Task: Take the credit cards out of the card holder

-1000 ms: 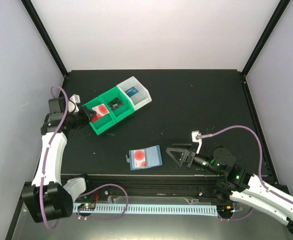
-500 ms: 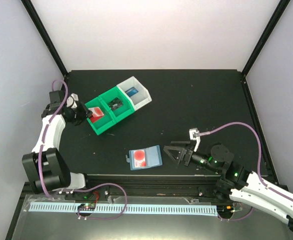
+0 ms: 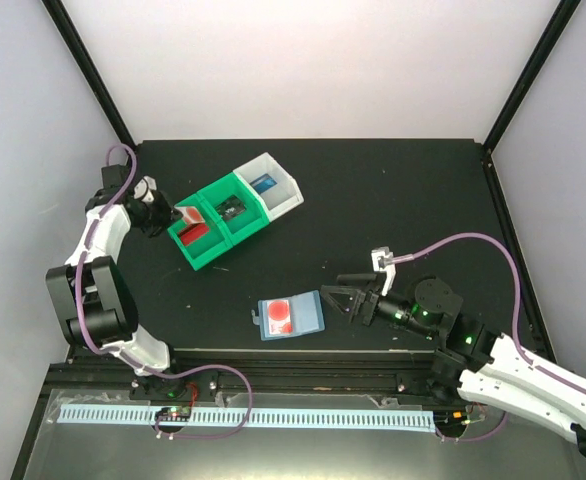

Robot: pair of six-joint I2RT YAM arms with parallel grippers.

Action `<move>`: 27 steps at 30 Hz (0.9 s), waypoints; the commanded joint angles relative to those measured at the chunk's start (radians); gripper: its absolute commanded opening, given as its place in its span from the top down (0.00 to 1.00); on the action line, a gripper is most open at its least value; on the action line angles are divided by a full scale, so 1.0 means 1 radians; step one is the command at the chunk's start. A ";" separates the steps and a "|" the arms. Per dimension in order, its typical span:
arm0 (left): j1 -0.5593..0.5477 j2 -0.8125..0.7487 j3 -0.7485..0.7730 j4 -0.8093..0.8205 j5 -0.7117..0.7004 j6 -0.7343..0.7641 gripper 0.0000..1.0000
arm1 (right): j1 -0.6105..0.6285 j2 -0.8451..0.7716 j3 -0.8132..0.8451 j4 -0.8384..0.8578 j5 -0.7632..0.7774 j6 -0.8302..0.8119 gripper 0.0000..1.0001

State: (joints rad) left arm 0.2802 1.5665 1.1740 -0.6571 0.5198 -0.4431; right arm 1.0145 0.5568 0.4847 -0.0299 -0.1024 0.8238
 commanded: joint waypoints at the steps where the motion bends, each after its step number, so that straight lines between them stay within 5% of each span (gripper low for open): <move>1: 0.005 0.043 0.051 -0.034 -0.019 0.030 0.99 | -0.001 0.015 0.014 0.016 0.031 -0.025 0.00; 27: 0.001 0.179 0.071 0.032 -0.010 0.007 0.98 | -0.002 0.107 0.065 0.022 0.039 -0.037 0.00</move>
State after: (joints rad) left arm 0.2802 1.7287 1.1992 -0.6487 0.4988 -0.4374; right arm 1.0145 0.6685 0.5285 -0.0296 -0.0837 0.7879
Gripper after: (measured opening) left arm 0.018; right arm 0.999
